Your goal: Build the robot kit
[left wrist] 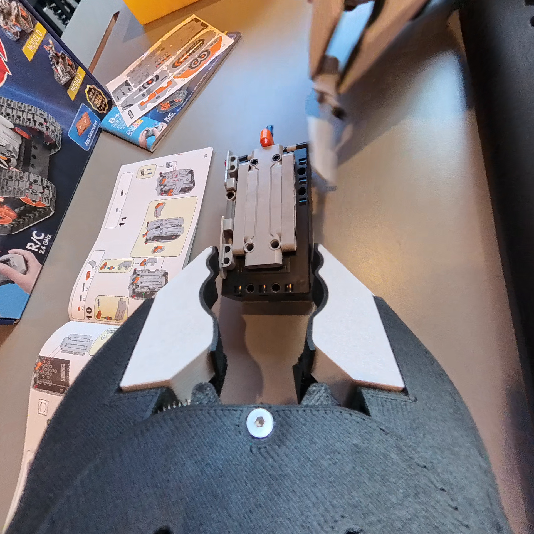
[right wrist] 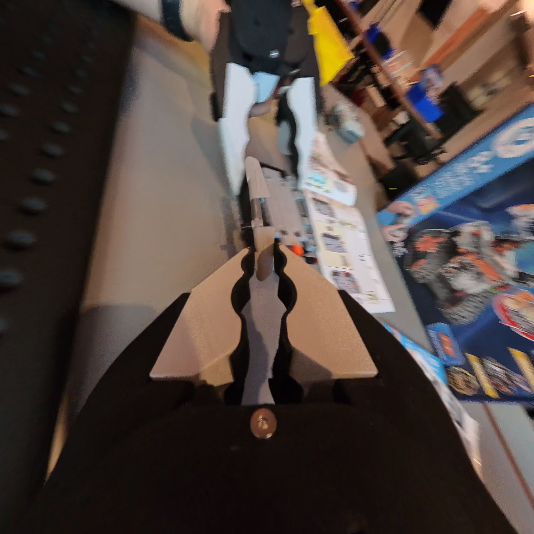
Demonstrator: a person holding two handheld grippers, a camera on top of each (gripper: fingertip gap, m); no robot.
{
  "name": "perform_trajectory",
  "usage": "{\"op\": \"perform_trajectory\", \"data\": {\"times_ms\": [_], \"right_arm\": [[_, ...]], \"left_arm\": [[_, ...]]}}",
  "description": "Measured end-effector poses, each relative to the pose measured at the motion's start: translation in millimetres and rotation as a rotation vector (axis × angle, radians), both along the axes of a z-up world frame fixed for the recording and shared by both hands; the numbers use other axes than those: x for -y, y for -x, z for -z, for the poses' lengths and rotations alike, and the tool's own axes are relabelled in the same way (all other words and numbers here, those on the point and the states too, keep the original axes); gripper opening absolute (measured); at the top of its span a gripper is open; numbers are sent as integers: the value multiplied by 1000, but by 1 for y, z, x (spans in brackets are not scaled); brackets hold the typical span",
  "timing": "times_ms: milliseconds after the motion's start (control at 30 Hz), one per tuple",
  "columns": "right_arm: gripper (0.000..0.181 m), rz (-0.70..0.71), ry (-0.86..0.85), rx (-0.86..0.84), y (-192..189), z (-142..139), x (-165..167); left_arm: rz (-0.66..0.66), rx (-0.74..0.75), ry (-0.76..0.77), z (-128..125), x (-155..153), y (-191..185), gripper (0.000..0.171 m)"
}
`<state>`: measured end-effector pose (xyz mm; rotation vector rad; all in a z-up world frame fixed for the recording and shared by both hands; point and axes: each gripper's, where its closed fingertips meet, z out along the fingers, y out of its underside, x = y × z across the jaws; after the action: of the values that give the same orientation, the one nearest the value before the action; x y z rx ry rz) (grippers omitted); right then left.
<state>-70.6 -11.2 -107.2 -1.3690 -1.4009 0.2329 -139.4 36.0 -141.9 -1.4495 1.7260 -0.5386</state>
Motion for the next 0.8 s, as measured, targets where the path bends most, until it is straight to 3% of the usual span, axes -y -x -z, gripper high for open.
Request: {"op": "perform_trajectory", "data": {"times_ms": [133,300,600,800], "right_arm": [[12,128,-137,-97,-21,-27,-24],[12,161,-180,-80,-21,-24,-33],[11,134,-159,-55,-8,-10,-38],[11,63,-158,-21,18,-4,-36]], "left_arm": [[13,86,71,-18,1,3,70],[3,201,236,-47,3,9,60],[-51,197,473,-47,2,3,47],[-5,207,499,-53,10,-10,39]]}}
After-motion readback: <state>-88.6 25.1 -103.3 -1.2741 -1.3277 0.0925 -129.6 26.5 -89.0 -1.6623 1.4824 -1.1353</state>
